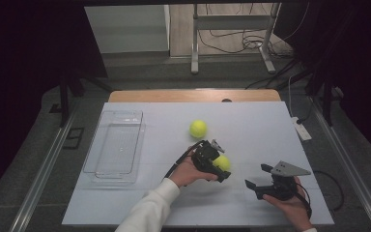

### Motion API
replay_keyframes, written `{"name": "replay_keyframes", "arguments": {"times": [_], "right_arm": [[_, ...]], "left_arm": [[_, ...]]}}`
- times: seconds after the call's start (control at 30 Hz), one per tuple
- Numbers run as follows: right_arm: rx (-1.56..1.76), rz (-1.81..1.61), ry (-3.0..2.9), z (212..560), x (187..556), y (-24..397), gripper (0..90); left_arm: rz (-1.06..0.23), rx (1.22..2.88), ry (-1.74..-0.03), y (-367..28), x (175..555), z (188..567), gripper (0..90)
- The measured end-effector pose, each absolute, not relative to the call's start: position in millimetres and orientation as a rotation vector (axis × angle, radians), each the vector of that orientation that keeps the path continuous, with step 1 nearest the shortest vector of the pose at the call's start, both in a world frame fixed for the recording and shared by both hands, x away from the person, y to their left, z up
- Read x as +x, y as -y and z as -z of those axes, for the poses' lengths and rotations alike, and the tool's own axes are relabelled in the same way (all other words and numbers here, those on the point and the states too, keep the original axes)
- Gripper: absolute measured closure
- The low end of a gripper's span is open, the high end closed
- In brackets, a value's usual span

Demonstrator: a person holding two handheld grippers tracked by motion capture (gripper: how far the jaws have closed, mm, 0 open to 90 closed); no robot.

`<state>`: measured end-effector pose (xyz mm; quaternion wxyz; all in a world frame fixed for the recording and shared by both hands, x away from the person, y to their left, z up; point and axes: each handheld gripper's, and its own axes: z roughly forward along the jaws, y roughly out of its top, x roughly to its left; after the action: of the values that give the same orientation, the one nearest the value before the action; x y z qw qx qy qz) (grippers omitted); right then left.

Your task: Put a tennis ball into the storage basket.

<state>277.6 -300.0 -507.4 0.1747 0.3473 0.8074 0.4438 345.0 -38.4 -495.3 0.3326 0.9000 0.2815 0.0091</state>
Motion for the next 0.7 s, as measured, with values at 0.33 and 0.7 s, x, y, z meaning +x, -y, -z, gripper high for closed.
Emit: {"name": "replay_keyframes", "arguments": {"times": [0.33,0.7], "right_arm": [[0.986,-1.256,-2.289,507.4,277.6,300.2,12.4],[0.988,-1.255,-2.286,507.3,277.6,300.4,12.5]], "left_arm": [[-0.088,2.367,-0.737,39.2,344.7,496.1,21.0],[-0.12,2.368,-0.734,39.5,343.8,495.1,27.4]]}}
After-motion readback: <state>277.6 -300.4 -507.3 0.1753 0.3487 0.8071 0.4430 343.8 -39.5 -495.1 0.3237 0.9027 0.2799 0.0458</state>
